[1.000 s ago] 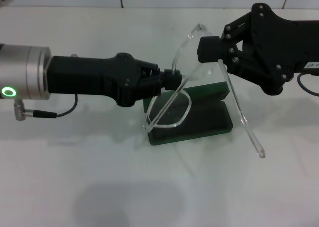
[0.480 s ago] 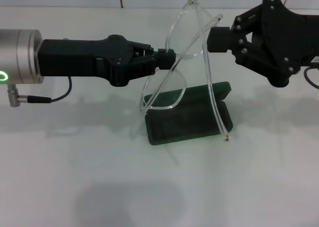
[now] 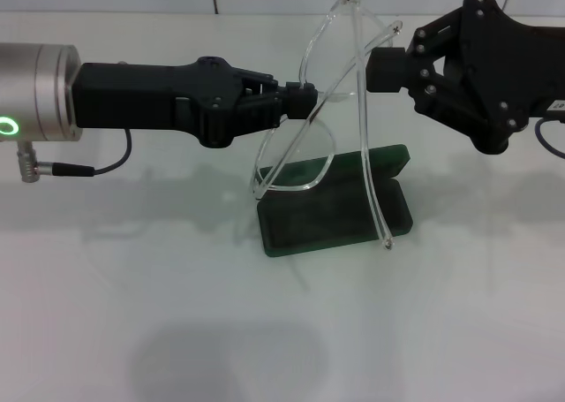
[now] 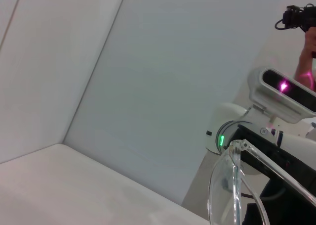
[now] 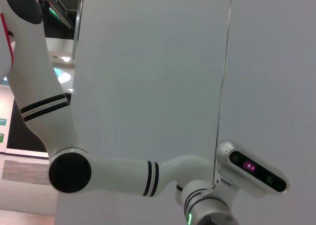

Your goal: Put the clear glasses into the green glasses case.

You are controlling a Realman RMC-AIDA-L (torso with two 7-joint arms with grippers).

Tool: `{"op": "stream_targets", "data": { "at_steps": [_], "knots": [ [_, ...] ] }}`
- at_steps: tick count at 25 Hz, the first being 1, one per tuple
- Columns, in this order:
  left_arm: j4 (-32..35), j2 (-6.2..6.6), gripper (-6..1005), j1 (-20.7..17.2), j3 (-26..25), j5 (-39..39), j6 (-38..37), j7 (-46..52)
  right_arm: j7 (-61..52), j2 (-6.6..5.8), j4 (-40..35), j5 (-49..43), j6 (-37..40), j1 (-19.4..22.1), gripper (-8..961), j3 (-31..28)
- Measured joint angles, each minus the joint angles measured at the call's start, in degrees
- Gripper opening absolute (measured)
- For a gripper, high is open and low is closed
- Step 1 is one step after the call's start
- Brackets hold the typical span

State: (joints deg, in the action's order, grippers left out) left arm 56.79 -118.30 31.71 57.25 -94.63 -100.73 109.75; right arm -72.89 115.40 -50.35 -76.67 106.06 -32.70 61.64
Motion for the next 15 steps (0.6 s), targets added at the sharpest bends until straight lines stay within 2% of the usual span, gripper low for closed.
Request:
{"op": "stream_targets", "data": {
  "at_steps": [4,10,15],
  "knots": [
    [-0.7,0.36,70,0.0,-0.1,0.0,0.2,0.0,0.4,0.0,0.0,0.1,0.2,0.0,4,0.0],
    [-4.8,1.77,69,0.4,-0.1,0.0,0.5,-0.6,0.6,0.0,-0.2,0.3,0.5,0.2,6,0.0],
    [-5.0,1.88,69,0.3,0.1,0.0,0.2,-0.7,1.3,0.0,-0.3,0.4,0.8,0.4,7,-0.8]
  ]
}}
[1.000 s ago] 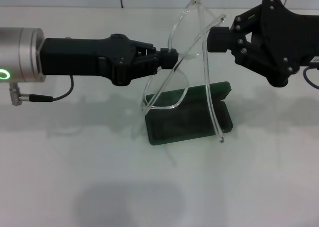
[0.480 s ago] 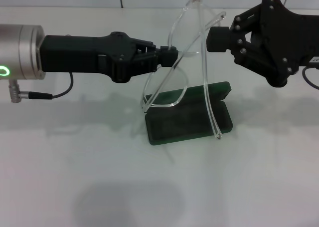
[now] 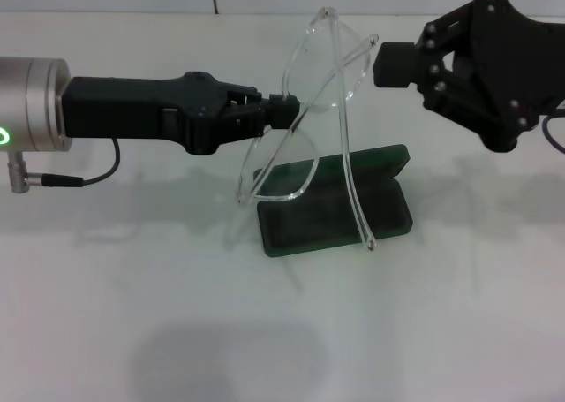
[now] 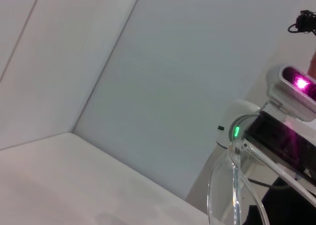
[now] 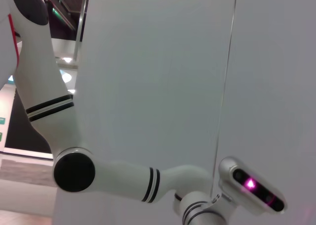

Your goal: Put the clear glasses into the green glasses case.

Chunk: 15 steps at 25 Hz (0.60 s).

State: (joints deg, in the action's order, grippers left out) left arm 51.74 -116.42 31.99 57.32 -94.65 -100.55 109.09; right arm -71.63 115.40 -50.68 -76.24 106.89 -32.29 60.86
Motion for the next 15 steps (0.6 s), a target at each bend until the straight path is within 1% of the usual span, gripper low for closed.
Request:
{"op": "stream_targets", "data": {
  "at_steps": [10,15],
  "knots": [
    [0.2,-0.35,69,0.2,0.4,-0.1,-1.7,-0.5,0.6,0.12,0.4,0.0,1.1,0.7,10,-3.4],
    [0.3,-0.46,69,0.5,1.5,-0.2,-1.7,-0.5,2.7,0.04,3.9,0.5,1.1,-0.3,12,-3.5]
  ]
}}
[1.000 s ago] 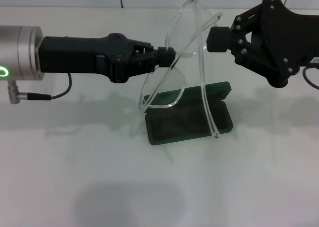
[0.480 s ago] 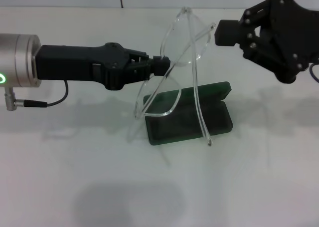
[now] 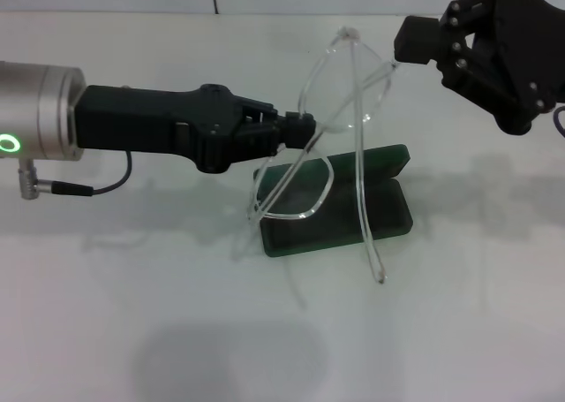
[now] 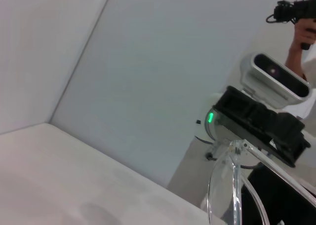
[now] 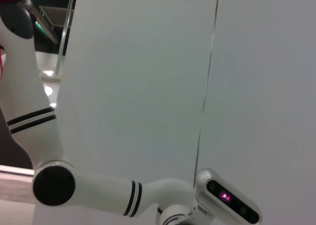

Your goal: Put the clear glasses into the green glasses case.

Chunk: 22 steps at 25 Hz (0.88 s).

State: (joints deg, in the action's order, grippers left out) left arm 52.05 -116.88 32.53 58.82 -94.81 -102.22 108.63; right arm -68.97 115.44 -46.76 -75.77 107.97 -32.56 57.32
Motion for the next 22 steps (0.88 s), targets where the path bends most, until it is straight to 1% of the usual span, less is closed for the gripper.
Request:
{"op": "stream_targets", "data": {
  "at_steps": [5,9,12,22],
  "knots": [
    [-0.2,-0.08,69,0.5,0.8,-0.2,0.0,0.2,1.1,0.05,1.5,0.3,0.0,-0.9,13,0.4],
    [0.0,-0.49,69,0.6,1.2,-0.2,0.0,0.3,1.3,0.11,2.4,0.1,0.0,-1.7,14,0.5],
    [0.0,-0.53,69,0.6,1.1,0.2,0.0,0.5,1.6,0.08,3.5,-0.2,0.0,-2.2,15,0.6],
    [0.0,-0.74,70,0.6,0.9,1.5,0.0,1.5,1.8,0.13,4.4,-0.9,-0.4,-2.3,18,1.9]
  ]
}}
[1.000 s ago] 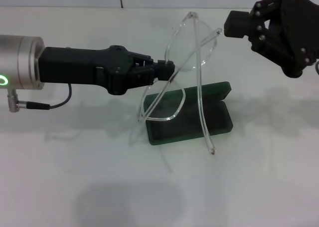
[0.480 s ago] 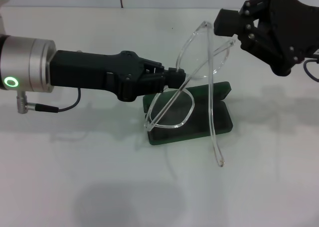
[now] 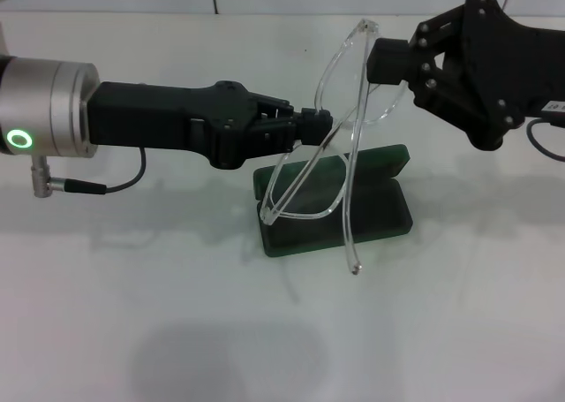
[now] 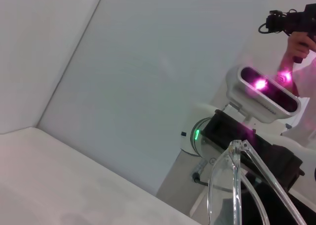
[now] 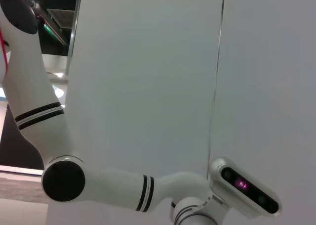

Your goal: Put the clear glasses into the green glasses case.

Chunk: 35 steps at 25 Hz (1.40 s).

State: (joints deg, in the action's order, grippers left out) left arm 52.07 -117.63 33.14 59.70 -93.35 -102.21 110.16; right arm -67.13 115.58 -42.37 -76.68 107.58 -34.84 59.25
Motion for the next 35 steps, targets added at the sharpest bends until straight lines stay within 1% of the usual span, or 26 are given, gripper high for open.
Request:
{"op": "stream_targets", "data": {
  "at_steps": [15,21,35],
  "knots": [
    [0.2,0.01,70,0.0,0.2,0.3,-0.1,0.4,0.2,0.09,0.2,-0.1,0.1,0.2,22,0.2],
    [0.3,0.03,70,0.0,0.2,1.3,-2.0,0.7,0.8,0.09,0.7,0.0,0.0,0.1,24,0.2],
    [0.3,0.09,69,-0.4,-0.4,1.0,-1.6,0.9,1.4,0.14,1.6,0.3,0.9,-0.1,28,0.2]
  ]
}}
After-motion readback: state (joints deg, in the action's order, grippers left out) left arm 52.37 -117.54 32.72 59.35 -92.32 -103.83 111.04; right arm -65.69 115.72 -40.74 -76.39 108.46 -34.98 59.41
